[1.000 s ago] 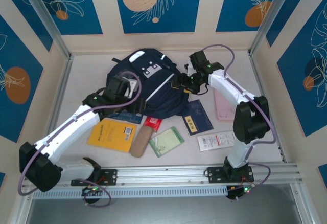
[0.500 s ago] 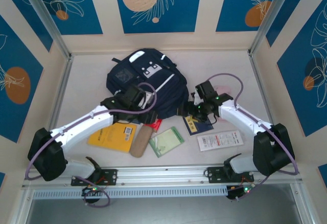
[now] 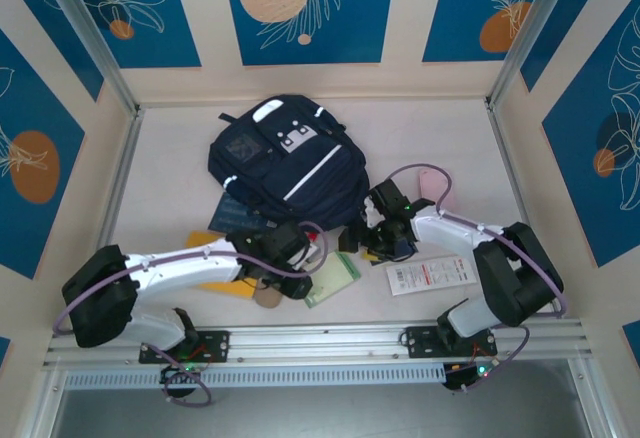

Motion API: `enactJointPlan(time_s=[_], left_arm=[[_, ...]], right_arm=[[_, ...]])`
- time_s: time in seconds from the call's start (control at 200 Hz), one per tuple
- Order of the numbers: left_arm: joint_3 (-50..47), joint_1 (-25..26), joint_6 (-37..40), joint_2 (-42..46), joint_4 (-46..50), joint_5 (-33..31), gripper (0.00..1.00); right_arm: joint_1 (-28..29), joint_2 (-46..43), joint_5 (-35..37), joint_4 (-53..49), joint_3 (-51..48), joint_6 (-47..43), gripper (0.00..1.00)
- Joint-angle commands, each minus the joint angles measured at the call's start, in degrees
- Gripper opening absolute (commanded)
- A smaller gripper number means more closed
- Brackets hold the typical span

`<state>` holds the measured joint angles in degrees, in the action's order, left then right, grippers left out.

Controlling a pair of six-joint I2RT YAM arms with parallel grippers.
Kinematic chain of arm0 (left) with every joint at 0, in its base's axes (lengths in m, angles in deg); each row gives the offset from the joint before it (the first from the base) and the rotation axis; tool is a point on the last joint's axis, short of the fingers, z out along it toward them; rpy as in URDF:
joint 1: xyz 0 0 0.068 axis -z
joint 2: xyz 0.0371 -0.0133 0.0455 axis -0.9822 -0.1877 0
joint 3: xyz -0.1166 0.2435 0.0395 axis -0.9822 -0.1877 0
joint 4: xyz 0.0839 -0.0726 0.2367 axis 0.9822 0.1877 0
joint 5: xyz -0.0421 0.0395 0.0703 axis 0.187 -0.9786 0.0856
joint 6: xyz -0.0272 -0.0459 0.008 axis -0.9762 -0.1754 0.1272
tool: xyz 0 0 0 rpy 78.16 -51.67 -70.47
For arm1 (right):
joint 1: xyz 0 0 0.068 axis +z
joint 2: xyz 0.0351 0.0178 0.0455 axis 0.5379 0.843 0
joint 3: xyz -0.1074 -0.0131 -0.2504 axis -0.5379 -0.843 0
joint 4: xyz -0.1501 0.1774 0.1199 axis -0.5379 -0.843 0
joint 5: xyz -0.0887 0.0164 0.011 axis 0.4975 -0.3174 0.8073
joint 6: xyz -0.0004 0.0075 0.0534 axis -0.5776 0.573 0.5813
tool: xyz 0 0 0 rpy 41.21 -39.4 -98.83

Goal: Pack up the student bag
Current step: Rotate the book at the bottom-center of the table.

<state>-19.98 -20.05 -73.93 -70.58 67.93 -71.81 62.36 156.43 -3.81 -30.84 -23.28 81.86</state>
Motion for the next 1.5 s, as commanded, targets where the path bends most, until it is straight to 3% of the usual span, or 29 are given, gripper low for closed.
enactJointPlan(time_s=[0.0, 0.525, 0.88, 1.1, 1.215, 1.49], left_arm=[[-1.6, 1.2, -1.5, -1.3, -2.4, 0.8, 0.26], [-4.2, 1.6, 0.4, -7.1, -5.0, -2.0, 0.16], [-5.1, 1.6, 0.8, -9.1, -6.6, -3.2, 0.12], [-5.3, 1.6, 1.1, -9.3, -7.1, -3.4, 0.11], [-5.5, 1.5, 1.1, -9.2, -7.4, -3.5, 0.1], [-5.8, 1.6, 1.2, -9.2, -8.0, -3.3, 0.1]], right_arm=[[0.2, 1.7, -1.0, 0.6, 0.2, -1.7, 0.73], [0.6, 9.5, -6.2, 2.8, 0.9, -3.6, 0.77], [0.7, 14.1, -23.8, 10.7, 0.9, -0.6, 0.76], [0.8, 12.7, -26.6, 11.3, -0.9, 1.0, 0.68], [0.7, 10.2, -25.5, 10.4, -1.9, 1.4, 0.67], [3.7, 12.0, -9.4, 0.5, -0.4, -3.2, 0.69]])
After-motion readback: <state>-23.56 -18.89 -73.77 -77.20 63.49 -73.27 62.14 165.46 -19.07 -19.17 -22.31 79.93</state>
